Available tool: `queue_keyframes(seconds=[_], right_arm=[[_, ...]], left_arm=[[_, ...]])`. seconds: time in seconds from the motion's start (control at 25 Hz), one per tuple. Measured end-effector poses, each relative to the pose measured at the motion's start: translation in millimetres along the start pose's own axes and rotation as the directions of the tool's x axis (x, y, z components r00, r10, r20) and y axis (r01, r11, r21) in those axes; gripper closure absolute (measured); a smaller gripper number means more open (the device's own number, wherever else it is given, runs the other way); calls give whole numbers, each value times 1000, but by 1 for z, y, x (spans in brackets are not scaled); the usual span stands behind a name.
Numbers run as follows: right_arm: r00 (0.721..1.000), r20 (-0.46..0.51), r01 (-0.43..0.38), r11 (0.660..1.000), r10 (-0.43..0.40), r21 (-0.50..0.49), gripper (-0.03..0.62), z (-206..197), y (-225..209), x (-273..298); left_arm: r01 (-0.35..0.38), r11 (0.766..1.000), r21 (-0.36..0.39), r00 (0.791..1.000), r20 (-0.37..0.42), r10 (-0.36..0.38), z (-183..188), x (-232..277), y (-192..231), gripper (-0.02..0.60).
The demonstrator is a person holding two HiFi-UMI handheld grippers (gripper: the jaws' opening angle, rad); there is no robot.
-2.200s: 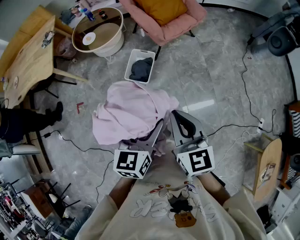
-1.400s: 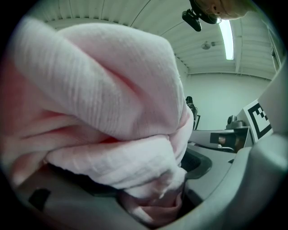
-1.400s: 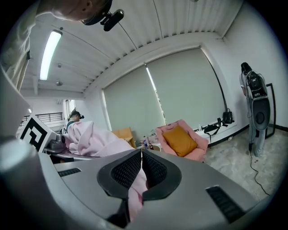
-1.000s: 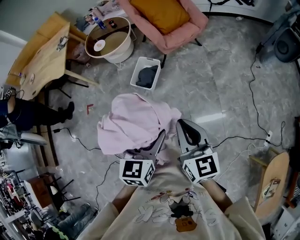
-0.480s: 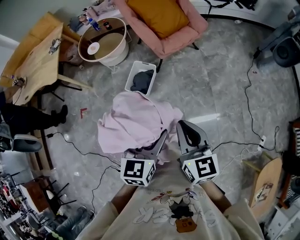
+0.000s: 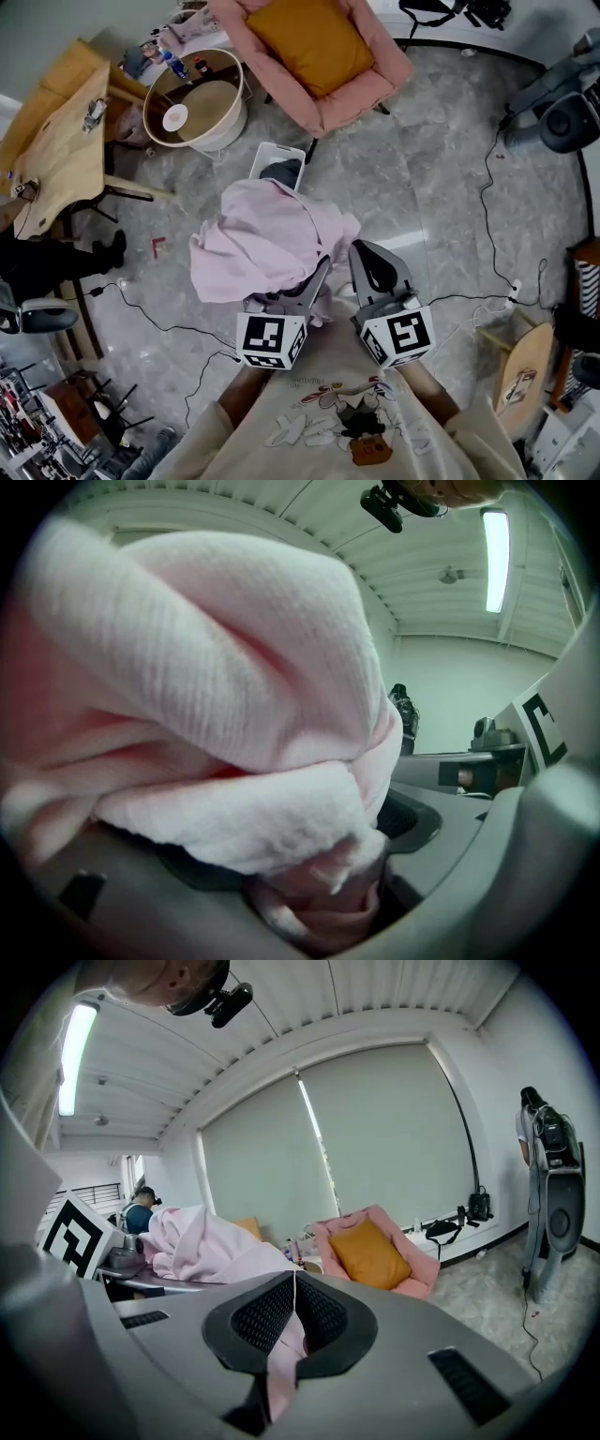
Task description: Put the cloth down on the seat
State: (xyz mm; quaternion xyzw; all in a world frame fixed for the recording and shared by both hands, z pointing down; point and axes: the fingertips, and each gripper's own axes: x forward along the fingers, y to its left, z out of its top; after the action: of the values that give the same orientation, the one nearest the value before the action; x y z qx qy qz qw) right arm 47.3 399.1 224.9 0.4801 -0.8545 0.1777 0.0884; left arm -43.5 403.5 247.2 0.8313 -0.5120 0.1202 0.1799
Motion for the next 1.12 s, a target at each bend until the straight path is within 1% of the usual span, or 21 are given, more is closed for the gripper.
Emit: queue_keyframes(seconds=[0.12,0.28,0.44,0.56,0.68,0.76,0.96,1.12], right_arm=[[1000,1,21,999,-21,-30,574,13,0,24],[1000,9,30,999,-29,-24,574,27,2,56],[999,13,35,999,-35,-26,574,38,10,87],[1000,9,29,997,-28,-73,574,44,22,105],[1000,-1,22,993,-22,-115,574,47,34,118],[999,-17,25,994,-27,-110,574,46,37,124],[999,-9,46,996,-47,-80,574,49,38,130],[1000,4,26,998,-25,-62,574,52,40,134]], left_arm=[[22,1000,4,1000,6,-22,15,15,18,160],[46,999,19,999,8,-46,28,30,43,160],[59,998,12,998,4,-59,36,38,71,160],[62,998,-2,998,-8,-62,37,40,93,160],[55,998,3,998,9,-55,43,43,109,160],[57,998,1,998,15,-57,44,44,116,160],[55,998,-27,998,14,-55,43,37,125,160],[51,998,-25,999,14,-51,41,34,126,160]])
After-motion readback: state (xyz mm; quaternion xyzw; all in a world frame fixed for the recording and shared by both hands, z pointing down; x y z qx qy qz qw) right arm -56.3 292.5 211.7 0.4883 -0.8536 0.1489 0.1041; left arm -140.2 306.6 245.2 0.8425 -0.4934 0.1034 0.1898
